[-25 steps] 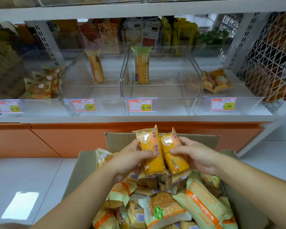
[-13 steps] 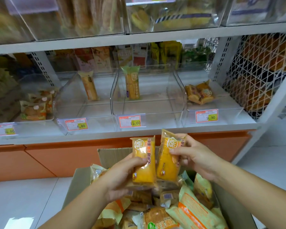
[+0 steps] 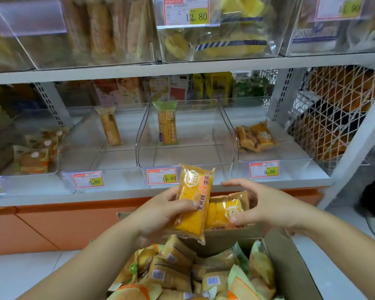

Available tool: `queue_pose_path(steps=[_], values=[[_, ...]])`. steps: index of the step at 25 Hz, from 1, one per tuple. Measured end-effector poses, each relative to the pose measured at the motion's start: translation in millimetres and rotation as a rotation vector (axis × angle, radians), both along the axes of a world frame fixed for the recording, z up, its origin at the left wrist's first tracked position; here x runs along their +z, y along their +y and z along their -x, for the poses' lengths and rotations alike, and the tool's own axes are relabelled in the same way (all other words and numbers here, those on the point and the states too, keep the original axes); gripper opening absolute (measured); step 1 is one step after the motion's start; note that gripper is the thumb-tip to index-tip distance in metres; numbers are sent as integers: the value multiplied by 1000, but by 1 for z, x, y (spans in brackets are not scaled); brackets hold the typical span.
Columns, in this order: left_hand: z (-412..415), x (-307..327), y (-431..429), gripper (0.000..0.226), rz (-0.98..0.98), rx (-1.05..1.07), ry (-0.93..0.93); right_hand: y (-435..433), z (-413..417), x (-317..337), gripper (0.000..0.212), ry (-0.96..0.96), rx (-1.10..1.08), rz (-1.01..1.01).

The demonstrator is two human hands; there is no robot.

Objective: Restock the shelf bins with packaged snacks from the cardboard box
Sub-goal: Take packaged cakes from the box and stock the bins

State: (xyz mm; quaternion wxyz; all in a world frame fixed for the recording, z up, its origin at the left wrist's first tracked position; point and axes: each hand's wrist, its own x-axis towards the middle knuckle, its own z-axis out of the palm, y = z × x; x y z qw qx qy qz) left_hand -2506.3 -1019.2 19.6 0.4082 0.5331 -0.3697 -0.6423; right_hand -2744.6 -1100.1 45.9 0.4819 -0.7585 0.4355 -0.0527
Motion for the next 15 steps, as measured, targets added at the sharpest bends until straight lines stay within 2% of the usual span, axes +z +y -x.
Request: queue_pose_path(steps=[3,5,7,10,13,15], values=[[9,19,-21,53,91,-63,-99,-5,0,16,54,-74,3,26],[15,34,-37,46,157,-62,-105,-19,11,35,39,-62,-66,140],[17,46,-56,38,223,-2,-85,-48,30,55,31,-156,-284,214],[18,49,-90,39,298,126,-86,-99,45,61,33,-456,-673,223],[23,43,-117,45,333,192,-118,-144,23,25,45,-361,-764,225],[23,37,-129,46,340,223,-129,-163,2,2,53,-219,-702,82]])
